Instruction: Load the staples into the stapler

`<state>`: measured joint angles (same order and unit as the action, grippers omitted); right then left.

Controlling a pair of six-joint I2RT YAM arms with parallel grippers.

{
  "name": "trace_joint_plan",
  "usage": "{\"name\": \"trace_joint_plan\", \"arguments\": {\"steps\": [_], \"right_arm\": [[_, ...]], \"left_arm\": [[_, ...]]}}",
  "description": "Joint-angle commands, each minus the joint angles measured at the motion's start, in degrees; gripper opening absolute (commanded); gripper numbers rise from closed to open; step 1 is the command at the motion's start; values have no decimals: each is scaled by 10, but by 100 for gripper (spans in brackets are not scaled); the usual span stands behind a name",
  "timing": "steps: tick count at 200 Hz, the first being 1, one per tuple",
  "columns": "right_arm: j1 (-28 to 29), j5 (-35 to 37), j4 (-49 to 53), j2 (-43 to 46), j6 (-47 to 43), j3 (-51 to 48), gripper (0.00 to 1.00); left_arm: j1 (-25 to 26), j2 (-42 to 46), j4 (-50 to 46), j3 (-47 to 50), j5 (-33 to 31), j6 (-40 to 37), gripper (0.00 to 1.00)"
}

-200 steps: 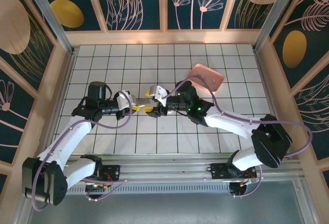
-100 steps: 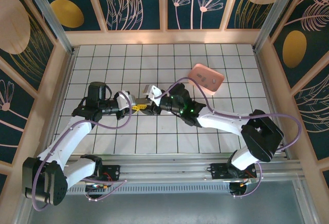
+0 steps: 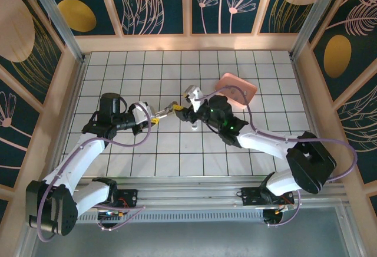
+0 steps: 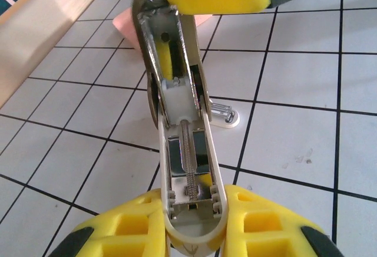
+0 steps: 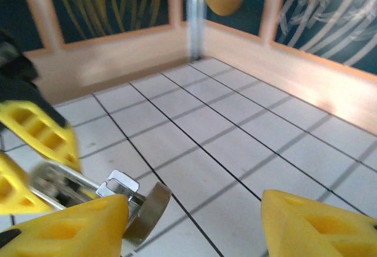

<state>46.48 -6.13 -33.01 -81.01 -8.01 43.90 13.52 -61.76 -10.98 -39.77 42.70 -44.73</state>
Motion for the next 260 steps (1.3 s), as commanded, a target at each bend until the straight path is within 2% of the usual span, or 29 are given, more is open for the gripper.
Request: {"name": "trace_joint_plan", "arguments": {"steps": [1,18,42,61,91,151,193,229,260], "right_arm": [[-29,76,-6,30,39,-16,61],[-43,73,17,50,50,-34,60],[-49,0,24,86,26,-61,61],[-49,-81,56,113,-50,-62,61],[-47,-189,159,127,-195,-18,61],[-46,-301,349,54,-392,81,61],[-46,-339,419,3,-429,117,61],[-42,-314,445,-33,-443,136,59],[-41,-294,448,-47,-451,142,53]], "left_arm": [[12,6,-34,3,47,-16,0],[12,6,-32,3,41,-16,0],[14,3,-36,1,34,-21,0],[20,-1,-46,-4,28,-39,0],[51,-19,-79,-17,-14,-75,0],[70,-35,-99,-29,1,-87,0],[71,-35,-100,-29,11,-84,0],[71,-39,-101,-31,8,-83,0],[72,-37,-101,-32,12,-83,0]]}}
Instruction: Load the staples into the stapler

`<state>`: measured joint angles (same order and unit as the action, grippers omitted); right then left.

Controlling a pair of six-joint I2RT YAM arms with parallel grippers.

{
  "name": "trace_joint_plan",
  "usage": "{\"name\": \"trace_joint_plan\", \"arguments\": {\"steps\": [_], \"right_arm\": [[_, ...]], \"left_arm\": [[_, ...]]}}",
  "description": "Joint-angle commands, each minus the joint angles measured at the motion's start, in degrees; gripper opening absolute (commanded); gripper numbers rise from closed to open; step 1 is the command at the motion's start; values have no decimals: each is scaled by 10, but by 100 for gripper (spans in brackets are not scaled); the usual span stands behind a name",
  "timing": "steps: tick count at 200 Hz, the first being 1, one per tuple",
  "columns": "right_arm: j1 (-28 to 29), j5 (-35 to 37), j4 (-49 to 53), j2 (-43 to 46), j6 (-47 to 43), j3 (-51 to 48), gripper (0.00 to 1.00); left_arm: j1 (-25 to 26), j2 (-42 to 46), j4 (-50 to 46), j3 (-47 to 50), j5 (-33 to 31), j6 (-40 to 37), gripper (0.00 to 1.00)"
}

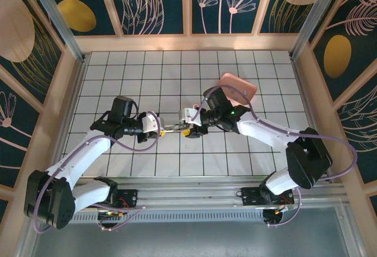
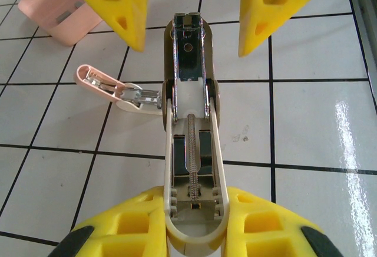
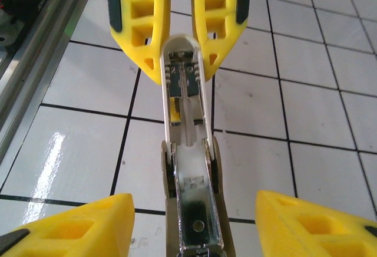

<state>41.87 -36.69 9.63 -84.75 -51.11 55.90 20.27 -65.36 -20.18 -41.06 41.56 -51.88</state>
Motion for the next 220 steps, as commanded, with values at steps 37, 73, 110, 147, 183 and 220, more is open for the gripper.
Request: {"name": "trace_joint_plan", "arguments": {"steps": [37,73,110,147,183,220], "right_arm": [[5,15,30,-24,-24,32,43],[4,20,24,-23,-16,35,14],[0,75,-103,17,113,-36,14],[18,188,-368,68,358,-185,15],[89,434,-518,46,581,-247,16],[160,609,-522,-54,718,-192,16]], "left_arm": [[4,-2,-10,-20,31,-10,0],[4,4,3,-18,24,7,7],[4,46,115,1,-18,190,50],[4,89,262,37,-104,391,62],[4,98,365,59,-341,651,71],[4,85,350,79,-439,751,76]]}}
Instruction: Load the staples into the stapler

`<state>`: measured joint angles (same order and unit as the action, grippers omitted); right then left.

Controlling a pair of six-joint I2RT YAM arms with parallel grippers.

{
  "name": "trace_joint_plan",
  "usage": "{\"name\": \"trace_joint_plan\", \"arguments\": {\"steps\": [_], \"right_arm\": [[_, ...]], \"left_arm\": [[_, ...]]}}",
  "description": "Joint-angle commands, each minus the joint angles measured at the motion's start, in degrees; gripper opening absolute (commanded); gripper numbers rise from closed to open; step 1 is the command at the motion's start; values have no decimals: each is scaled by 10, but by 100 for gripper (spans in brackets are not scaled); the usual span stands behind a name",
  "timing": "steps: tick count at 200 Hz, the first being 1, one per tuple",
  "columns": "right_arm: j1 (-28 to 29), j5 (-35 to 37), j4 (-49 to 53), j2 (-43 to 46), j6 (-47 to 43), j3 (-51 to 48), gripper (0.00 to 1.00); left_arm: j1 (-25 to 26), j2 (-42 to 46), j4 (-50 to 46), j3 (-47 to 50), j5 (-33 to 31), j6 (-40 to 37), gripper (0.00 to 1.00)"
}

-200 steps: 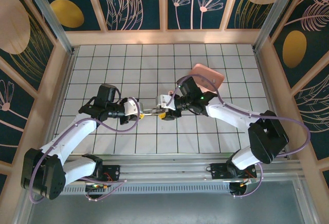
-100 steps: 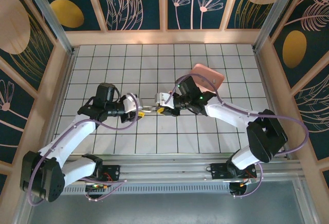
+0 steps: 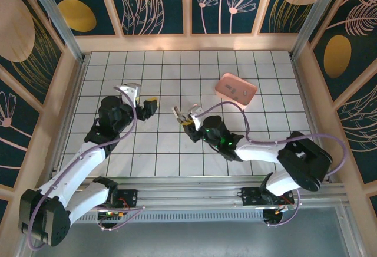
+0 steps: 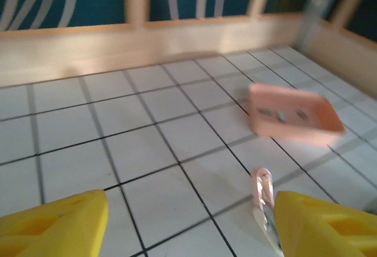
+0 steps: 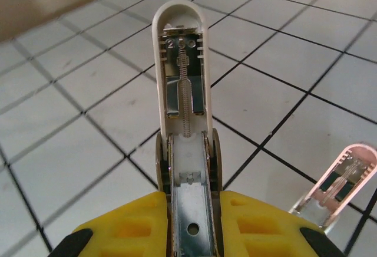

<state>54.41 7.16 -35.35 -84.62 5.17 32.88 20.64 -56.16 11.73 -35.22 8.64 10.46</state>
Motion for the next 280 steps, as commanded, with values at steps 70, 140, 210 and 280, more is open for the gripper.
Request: {"name": "trace_joint_plan", "arguments": {"steps": [70,140,210,280], "right_arm": [[75,264,26,-244,368,190,16],[77,265,69,-315,375,247,17],[64,244,82,-340,383,259,25],[65,211,77,-326,356,258,50]], "left_arm": [[1,-8,38,48,-143,143,78],[0,-52,49,40,-126,149,80],[1,-76,52,33,-124,160,80],[1,-73,11,19,-158,121,82]]}}
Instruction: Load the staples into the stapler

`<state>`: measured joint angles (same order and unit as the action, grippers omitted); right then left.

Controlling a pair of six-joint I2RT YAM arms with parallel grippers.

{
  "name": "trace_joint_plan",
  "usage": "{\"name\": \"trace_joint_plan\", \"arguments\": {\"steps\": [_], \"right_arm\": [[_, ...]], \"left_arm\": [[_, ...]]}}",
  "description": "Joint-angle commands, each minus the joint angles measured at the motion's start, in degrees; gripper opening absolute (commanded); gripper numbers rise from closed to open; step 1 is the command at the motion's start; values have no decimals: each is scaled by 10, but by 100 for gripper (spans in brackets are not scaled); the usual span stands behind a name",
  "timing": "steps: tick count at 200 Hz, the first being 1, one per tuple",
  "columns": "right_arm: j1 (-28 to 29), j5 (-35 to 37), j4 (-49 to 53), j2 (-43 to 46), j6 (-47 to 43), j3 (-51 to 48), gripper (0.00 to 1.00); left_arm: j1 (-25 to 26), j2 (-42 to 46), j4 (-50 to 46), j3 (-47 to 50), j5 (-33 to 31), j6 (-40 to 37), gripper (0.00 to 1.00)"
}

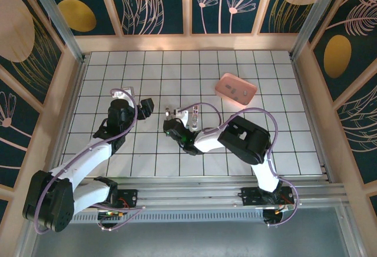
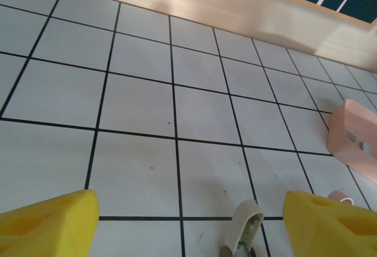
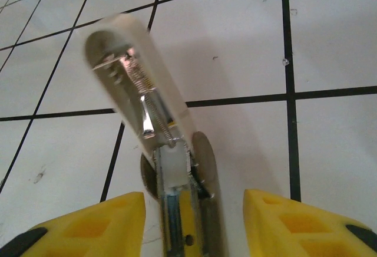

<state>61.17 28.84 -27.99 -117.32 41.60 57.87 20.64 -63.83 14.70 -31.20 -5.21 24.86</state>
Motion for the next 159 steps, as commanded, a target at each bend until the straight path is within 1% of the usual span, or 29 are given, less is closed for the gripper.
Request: {"name": "trace_joint_plan", "arguments": {"steps": [1,26,57,75,87,104,129,147,159], "right_arm": [[-2,-6,3,2,-9,8,50],[-3,-18,6,35,-15,-4,51],[-3,-40,8,123,-19,-45,51],[-11,-68,40,170,-18,-63,51],[-21,-83,77,196,-1,-69,51],[-50,-128,113,227,18,-87,51],[-117,-200,182,259,38,-104,51],[-151,-227,173,279,22,-130,51],[-175,-258,157,282,16,-147,52]], "left_arm": [[0,4,-20,-22,-19,-23,82],[0,0,-40,-31,2,-19,82],[0,-13,-63,-33,60,14,79],[0,-23,-60,-23,91,44,77],[1,-28,-41,-8,115,63,77],[2,-38,-8,9,139,84,76],[4,-65,13,12,154,82,75],[4,-92,39,13,165,75,75],[5,-113,54,11,178,73,75]]}}
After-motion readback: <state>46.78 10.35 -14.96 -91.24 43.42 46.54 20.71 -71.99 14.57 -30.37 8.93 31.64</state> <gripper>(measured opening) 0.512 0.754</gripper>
